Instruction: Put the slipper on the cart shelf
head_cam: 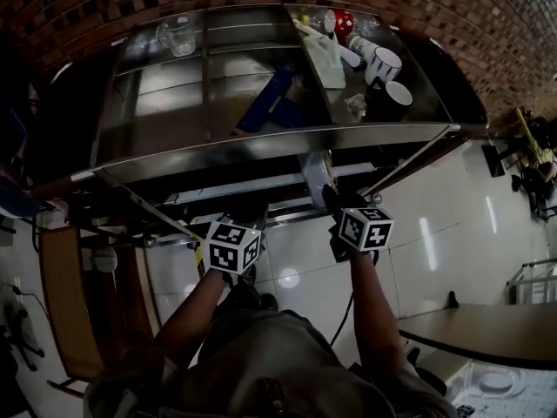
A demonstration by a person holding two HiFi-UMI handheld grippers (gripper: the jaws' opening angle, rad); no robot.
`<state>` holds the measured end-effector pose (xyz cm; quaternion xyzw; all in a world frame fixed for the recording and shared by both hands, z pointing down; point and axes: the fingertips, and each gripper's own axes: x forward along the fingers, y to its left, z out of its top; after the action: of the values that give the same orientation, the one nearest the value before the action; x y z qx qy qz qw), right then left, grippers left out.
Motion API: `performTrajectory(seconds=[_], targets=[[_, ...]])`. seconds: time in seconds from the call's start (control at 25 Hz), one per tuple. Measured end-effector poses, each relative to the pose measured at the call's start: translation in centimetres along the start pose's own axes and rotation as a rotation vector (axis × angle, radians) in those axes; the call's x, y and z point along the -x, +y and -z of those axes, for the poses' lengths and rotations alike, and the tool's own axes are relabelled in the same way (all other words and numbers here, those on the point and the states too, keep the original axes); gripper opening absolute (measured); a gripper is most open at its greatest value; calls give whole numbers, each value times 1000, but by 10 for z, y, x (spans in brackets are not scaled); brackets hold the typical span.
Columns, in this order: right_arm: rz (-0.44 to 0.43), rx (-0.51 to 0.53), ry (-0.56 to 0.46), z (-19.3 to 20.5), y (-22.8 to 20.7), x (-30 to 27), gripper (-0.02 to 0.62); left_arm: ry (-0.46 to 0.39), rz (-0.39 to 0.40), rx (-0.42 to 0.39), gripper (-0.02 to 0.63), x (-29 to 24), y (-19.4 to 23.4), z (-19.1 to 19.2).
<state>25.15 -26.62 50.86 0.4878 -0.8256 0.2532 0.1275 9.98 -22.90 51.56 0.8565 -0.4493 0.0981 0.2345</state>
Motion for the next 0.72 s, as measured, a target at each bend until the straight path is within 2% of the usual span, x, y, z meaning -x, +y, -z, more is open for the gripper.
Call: performTrajectory(seconds=[0.28,0.56,0.72], targets=[[161,-46,0,-13,-39,-44,58,48,130,-17,8,-48,1,-10],[194,-71,16,-21,-62,-71,63,67,180,-6,8,-67,-5,-21],[197,-58,4,-24,-73,-79,80,77,159,-19,8,-71,-5,-23]])
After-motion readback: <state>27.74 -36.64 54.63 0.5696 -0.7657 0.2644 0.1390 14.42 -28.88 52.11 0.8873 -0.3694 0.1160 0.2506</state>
